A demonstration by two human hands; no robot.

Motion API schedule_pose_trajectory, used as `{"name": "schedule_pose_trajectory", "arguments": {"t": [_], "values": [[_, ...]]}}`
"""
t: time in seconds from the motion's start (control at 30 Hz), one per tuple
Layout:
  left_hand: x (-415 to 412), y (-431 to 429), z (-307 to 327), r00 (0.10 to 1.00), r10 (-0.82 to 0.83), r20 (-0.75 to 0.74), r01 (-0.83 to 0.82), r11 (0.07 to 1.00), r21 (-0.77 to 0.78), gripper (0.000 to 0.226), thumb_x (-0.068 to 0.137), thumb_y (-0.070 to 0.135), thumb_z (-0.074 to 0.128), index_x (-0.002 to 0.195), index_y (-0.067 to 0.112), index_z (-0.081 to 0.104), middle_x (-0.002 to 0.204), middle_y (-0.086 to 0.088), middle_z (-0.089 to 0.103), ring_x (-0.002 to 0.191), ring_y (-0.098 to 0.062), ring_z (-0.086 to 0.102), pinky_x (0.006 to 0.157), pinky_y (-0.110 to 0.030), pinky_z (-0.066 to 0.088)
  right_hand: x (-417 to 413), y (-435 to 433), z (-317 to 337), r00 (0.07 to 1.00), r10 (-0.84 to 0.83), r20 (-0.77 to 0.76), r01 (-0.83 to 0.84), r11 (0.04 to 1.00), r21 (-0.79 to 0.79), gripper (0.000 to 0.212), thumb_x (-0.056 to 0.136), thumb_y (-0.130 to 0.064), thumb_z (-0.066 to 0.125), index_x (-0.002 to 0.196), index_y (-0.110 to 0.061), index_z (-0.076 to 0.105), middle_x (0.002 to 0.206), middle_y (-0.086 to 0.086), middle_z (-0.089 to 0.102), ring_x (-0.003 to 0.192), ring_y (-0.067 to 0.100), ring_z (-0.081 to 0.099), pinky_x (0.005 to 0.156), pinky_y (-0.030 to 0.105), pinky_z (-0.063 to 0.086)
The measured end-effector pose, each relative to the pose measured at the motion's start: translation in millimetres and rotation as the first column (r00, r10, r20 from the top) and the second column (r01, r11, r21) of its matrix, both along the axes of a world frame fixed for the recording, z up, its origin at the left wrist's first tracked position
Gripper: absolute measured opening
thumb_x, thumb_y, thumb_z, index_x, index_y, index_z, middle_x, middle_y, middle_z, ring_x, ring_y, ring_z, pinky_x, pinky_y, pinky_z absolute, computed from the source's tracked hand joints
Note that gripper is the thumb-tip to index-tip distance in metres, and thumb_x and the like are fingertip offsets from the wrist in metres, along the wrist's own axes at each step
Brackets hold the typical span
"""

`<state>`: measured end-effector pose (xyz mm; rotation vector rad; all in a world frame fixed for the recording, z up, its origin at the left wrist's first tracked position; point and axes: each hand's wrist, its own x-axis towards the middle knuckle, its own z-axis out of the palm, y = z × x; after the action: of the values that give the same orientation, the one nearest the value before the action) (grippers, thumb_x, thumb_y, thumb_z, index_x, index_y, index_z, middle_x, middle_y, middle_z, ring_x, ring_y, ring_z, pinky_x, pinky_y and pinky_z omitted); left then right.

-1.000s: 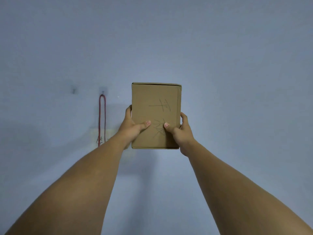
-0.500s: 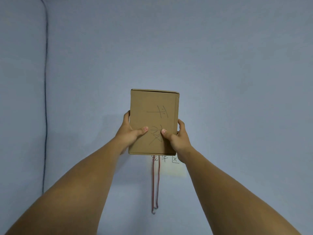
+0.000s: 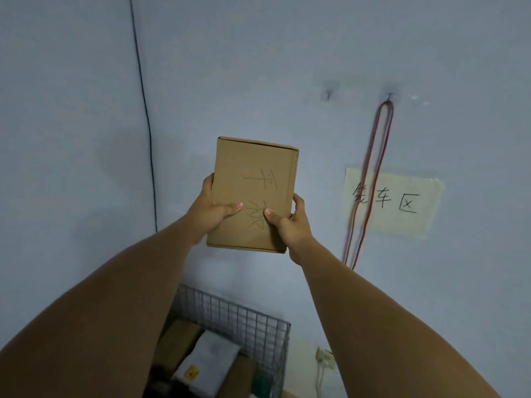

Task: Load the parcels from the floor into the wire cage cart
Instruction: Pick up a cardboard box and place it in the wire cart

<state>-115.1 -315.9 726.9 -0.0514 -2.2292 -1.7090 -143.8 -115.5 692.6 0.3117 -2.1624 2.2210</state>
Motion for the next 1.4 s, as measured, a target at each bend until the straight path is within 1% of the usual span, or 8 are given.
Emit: {"name": "schedule_pose_trajectory", "arguments": {"t": [0.2,0.47,0.67,0.77,0.9,1.07,1.23,1.4], "values": [[-73,-70,-136,0.977,0.025,0.210,-0.016,0.999,-0.048,0.106,0.081,0.023,0.087,0.159,0.028,0.016,0.144,-0.002,0.050,0.127,-0.025,0.053,0.110,-0.051,0.045,-71,-64,-138,0.978,0.029,0.208,-0.034,0.999,0.023,0.079,0.090,-0.028,0.079,0.149,-0.040,0.028,0.113,0.002,0.069,0.102,0.024,0.071,0.096,0.049,0.058],[-142,-120,-327,0.870,-0.056,0.490,0.081,0.996,-0.030,0.106,0.083,0.026,0.085,0.161,0.024,0.012,0.149,0.000,0.043,0.130,-0.021,0.049,0.112,-0.045,0.043,-119,-118,-334,0.873,-0.052,0.485,0.022,0.998,0.066,0.073,0.091,-0.021,0.079,0.145,-0.035,0.032,0.115,0.004,0.066,0.101,0.024,0.069,0.090,0.045,0.059],[-160,-158,-484,0.706,-0.024,0.707,0.049,0.999,-0.015,0.095,0.080,0.032,0.087,0.157,0.023,0.032,0.143,0.001,0.052,0.114,-0.018,0.053,0.092,-0.036,0.048,-119,-160,-478,0.725,-0.130,0.677,0.059,0.990,0.126,0.083,0.088,-0.028,0.081,0.154,-0.030,0.030,0.137,0.005,0.058,0.113,0.026,0.065,0.094,0.047,0.059],[-176,-178,-550,0.596,-0.048,0.801,0.064,0.998,0.012,0.092,0.079,0.038,0.087,0.154,0.021,0.036,0.141,-0.002,0.055,0.104,-0.017,0.057,0.083,-0.032,0.051,-118,-185,-546,0.637,-0.167,0.753,0.092,0.986,0.142,0.094,0.076,-0.049,0.087,0.152,-0.037,0.032,0.135,0.001,0.060,0.114,0.024,0.065,0.095,0.047,0.059],[-195,-198,-625,0.588,-0.026,0.808,0.124,0.991,-0.058,0.072,0.087,0.041,0.079,0.145,0.019,0.043,0.135,-0.002,0.058,0.120,-0.023,0.058,0.095,-0.035,0.047,-139,-211,-651,0.567,-0.326,0.757,0.048,0.930,0.365,0.107,0.049,-0.093,0.074,0.139,-0.057,0.029,0.139,-0.006,0.058,0.121,0.023,0.061,0.100,0.049,0.054],[-215,-204,-698,0.629,0.065,0.775,0.121,0.976,-0.180,0.065,0.092,0.046,0.071,0.141,0.015,0.043,0.136,-0.007,0.059,0.121,-0.031,0.060,0.101,-0.046,0.051,-162,-235,-659,0.482,-0.305,0.821,0.191,0.951,0.241,0.072,0.096,-0.028,0.072,0.156,-0.022,0.032,0.143,0.007,0.054,0.107,0.018,0.055,0.090,0.029,0.046],[-228,-213,-755,0.645,0.011,0.764,0.254,0.940,-0.228,0.075,0.085,0.060,0.067,0.146,0.024,0.042,0.137,-0.001,0.058,0.121,-0.022,0.059,0.099,-0.051,0.054,-158,-240,-697,0.457,-0.368,0.810,0.233,0.928,0.290,0.070,0.100,-0.023,0.065,0.160,-0.027,0.028,0.152,0.005,0.049,0.118,0.019,0.051,0.112,0.042,0.044],[-239,-214,-768,0.643,-0.010,0.766,0.323,0.910,-0.260,0.073,0.095,0.034,0.069,0.157,0.022,0.032,0.152,-0.006,0.046,0.132,-0.028,0.053,0.108,-0.051,0.049,-160,-234,-710,0.500,-0.354,0.790,0.143,0.934,0.328,0.068,0.103,-0.014,0.058,0.161,-0.030,0.026,0.137,-0.003,0.052,0.115,0.014,0.048,0.095,0.029,0.045]]}}
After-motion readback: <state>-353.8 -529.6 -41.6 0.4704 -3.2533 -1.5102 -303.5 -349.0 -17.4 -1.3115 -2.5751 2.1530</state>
